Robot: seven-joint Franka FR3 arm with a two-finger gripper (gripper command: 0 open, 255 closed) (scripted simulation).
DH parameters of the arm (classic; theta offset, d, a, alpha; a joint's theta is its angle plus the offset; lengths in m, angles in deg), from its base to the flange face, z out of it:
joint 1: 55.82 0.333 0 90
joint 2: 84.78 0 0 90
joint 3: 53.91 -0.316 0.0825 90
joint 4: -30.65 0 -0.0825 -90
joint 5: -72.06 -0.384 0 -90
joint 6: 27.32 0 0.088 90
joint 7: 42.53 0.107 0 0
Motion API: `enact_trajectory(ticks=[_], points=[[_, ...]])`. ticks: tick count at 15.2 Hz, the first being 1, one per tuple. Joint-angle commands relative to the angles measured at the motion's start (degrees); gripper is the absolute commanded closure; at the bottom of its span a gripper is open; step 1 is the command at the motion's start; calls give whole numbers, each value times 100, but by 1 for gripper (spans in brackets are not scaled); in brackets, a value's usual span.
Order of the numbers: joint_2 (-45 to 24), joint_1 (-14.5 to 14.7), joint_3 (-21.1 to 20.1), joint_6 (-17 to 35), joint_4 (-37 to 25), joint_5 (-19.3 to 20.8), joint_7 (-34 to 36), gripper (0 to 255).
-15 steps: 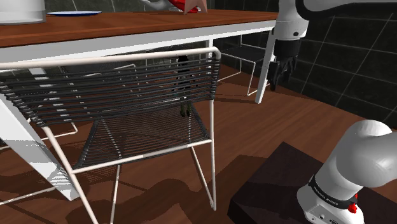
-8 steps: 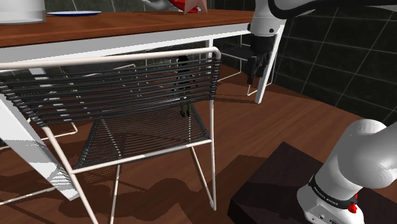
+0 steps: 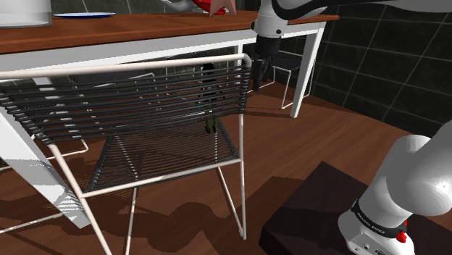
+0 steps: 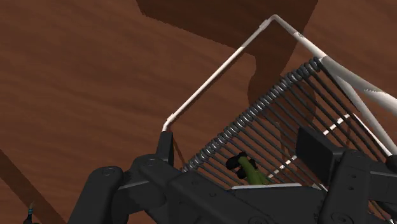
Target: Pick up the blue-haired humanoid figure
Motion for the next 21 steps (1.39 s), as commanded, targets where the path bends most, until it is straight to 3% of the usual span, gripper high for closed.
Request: enact_trajectory(ticks=[1,11,20,21], points=[[-332,93,-36,116,-352,-56,-204,0],[-1753,467,-304,371,-2119,-270,-1083,0],[-1662,468,-307,974,-1423,-288,-1127,0],[-1654,468,-307,986,-1404,-288,-1128,255]])
